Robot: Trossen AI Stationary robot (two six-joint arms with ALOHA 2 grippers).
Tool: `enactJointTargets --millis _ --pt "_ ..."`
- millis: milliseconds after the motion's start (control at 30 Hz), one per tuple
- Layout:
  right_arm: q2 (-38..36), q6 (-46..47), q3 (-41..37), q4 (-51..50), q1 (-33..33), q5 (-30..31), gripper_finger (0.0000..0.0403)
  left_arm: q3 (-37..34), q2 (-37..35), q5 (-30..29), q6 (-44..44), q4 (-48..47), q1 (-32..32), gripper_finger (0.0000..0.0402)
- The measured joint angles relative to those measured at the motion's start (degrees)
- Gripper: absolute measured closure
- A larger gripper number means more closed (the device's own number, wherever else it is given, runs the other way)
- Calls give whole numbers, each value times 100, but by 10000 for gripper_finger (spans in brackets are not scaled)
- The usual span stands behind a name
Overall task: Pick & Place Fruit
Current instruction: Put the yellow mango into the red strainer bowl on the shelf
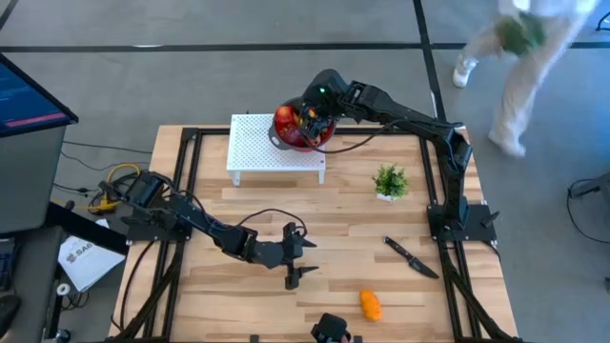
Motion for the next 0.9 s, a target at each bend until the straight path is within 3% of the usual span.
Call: enactJointTargets --millis 367,567,733,900 --pt "-63 -152 -8 -146 129 119 127 0 0 0 0 0 0 105" --pt "-502 -467 -119 -455 1004 564 127 -66 0 2 -19 15 -24 105" --pt "-938 -740 -802 -508 2036 1202 126 -251 0 0 -317 42 -33 105" --pt "-1721 -599 -2364 -81 2955 1518 127 -362 2 0 -446 101 -31 105"
